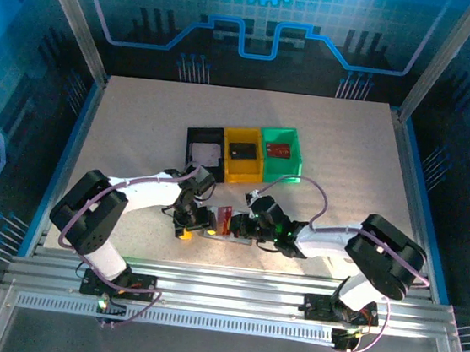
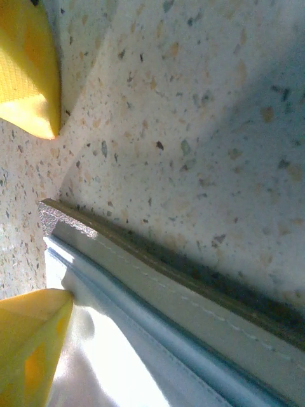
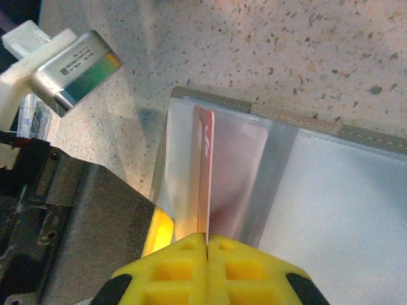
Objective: Take the credit cards out of the card holder
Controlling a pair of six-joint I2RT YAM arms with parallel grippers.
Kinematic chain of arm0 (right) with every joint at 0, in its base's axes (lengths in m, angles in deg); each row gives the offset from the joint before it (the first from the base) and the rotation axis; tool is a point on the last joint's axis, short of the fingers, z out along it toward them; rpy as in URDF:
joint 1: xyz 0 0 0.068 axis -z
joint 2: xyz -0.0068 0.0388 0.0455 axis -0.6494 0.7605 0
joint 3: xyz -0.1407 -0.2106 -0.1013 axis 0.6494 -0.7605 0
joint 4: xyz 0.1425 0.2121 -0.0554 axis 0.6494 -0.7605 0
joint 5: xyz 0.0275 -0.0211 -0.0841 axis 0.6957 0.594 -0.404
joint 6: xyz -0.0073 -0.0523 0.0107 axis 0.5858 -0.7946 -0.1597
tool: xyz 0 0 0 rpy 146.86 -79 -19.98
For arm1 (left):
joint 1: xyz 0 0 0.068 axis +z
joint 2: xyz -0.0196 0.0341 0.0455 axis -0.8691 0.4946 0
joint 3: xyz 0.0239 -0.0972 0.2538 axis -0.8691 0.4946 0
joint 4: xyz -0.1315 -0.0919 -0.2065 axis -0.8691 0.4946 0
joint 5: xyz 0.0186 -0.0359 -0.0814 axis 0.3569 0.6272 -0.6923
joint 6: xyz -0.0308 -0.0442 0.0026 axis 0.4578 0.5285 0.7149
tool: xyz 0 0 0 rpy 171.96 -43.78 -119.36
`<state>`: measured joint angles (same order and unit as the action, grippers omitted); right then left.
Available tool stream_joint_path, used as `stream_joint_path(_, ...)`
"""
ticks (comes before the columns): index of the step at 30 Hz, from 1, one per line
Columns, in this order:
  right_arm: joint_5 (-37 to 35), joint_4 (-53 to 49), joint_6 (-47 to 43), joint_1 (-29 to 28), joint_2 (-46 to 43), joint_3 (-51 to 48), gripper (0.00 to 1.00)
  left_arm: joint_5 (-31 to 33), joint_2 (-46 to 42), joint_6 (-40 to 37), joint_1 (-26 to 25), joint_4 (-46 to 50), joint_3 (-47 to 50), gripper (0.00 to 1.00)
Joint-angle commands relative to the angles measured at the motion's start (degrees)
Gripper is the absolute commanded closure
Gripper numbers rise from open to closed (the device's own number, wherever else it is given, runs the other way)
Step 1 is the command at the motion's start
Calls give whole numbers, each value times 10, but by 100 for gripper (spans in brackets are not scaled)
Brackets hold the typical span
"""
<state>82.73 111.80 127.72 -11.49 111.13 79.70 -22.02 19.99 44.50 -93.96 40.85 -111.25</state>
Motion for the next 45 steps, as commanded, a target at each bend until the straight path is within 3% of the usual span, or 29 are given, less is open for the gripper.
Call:
stream_joint_path(1,-21,-37,-17,12,-24,-12,100,-35,97,4,-42,-156,66,31)
stream_joint_path(10,-8,-82,-42,27,-89,-25,100,-33,41,4,-42,-116,46,31)
stream_joint_path(24,37,-220,-118,70,-248,-29,100,-14,-131,-35,-12,2,-31,25)
stream_joint_path(35,158,-240,-182,72,-260,-7,100,-118,-246,-118,83,42,-77,20)
stream_joint_path(45,283,-147,-179,72,-244,-22,100,-197,-233,-185,86,87,-100,20)
